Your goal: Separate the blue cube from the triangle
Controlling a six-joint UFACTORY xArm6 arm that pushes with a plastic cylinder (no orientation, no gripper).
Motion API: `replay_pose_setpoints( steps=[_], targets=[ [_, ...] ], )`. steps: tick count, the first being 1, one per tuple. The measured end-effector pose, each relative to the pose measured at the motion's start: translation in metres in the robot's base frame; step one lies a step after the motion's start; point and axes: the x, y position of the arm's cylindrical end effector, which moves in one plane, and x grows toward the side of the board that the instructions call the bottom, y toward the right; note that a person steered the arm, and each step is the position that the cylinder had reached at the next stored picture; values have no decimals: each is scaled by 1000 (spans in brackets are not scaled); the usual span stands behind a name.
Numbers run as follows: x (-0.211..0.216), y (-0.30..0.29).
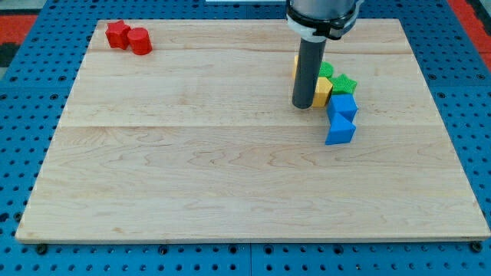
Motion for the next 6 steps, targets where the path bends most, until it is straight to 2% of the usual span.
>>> replay_pose_setpoints(
  steps=[2,3,6],
  targets=[
    [119,3],
    [124,40],
    [42,107]
  ],
)
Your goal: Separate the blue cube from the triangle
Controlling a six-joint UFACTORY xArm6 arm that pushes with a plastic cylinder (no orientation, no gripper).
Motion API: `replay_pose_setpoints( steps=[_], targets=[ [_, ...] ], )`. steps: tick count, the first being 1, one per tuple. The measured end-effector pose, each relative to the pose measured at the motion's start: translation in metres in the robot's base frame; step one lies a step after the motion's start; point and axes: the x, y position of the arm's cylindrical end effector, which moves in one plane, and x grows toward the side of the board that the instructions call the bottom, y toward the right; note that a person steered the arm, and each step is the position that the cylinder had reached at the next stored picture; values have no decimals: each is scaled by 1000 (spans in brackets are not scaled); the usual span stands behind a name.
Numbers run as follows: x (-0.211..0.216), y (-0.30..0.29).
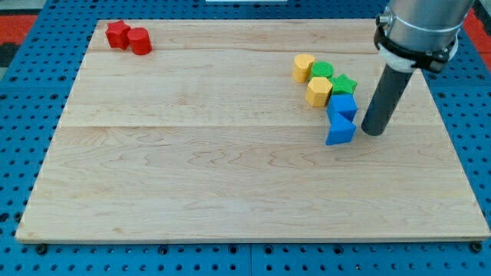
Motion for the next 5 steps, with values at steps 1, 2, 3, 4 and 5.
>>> replay_pose_setpoints(
  steps=[1,2,3,4,5],
  targets=[
    [-21,0],
    [-33,-13],
    [-33,-56],
    [-33,-81],
    [-29,-107]
  ],
)
